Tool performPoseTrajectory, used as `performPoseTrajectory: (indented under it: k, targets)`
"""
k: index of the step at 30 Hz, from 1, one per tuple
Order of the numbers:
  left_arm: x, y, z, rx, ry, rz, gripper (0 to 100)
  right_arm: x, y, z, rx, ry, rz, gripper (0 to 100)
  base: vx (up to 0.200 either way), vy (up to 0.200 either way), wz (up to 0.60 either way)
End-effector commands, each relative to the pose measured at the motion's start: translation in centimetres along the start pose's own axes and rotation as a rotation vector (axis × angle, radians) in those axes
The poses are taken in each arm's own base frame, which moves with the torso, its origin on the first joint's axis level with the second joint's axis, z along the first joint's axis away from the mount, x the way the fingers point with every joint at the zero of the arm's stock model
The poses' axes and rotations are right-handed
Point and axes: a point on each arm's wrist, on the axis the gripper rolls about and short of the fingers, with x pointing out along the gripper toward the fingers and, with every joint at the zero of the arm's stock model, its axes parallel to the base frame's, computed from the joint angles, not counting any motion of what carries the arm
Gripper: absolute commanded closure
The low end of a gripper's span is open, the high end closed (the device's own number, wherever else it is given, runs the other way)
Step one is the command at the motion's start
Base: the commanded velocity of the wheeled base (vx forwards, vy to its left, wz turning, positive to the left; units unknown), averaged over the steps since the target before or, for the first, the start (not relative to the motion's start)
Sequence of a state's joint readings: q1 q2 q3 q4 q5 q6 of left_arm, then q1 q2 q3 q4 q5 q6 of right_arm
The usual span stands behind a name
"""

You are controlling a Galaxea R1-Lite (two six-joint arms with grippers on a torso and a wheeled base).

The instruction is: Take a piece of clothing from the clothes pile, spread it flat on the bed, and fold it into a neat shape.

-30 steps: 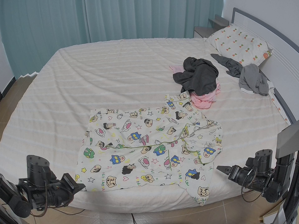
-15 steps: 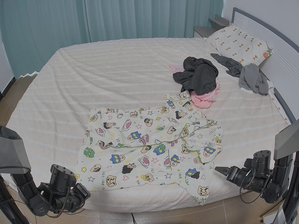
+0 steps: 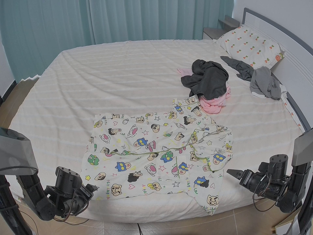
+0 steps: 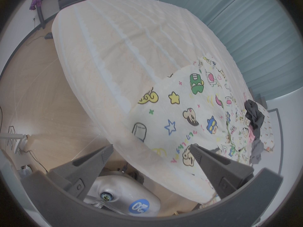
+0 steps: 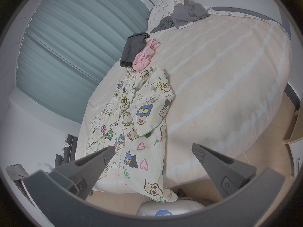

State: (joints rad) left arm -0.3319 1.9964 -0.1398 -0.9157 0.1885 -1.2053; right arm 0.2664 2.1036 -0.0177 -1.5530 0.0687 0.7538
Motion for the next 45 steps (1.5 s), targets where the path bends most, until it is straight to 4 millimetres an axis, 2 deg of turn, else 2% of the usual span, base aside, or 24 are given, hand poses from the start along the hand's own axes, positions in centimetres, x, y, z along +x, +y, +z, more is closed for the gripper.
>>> performPoseTrajectory:
  k: [1,10,24,25,38,44,45]
  targets:
    - [1.9,-0.6,-0.1,0.001,-0.034,0.037,0,-0.4,0.0,-0.1,0.001,0.0,0.001,0,0.0,0.0,0.0]
    - [2.5,-1.0,0.0,-0.016,-0.044,0.032,0,-0.4,0.0,-0.1,-0.001,-0.001,0.004,0,0.0,0.0,0.0]
    - [5.0,-2.3,0.1,-0.016,-0.054,0.032,0,-0.5,0.1,0.0,0.0,0.011,0.024,0,0.0,0.0,0.0]
    - [5.0,-2.3,0.1,-0.013,-0.055,0.034,100,-0.5,0.1,0.0,0.001,0.011,0.024,0,0.0,0.0,0.0]
    - [4.7,-1.8,0.1,-0.006,-0.049,0.061,100,0.1,-0.6,-0.6,0.004,0.137,0.088,0,0.0,0.0,0.0]
    - [3.6,-1.6,0.4,-0.014,-0.058,0.05,100,0.4,-0.9,-1.0,0.005,0.164,0.076,0,0.0,0.0,0.0]
    - [2.8,-1.5,0.9,-0.016,-0.074,0.035,100,0.7,-1.2,-1.5,-0.019,0.191,0.067,0,0.0,0.0,0.0]
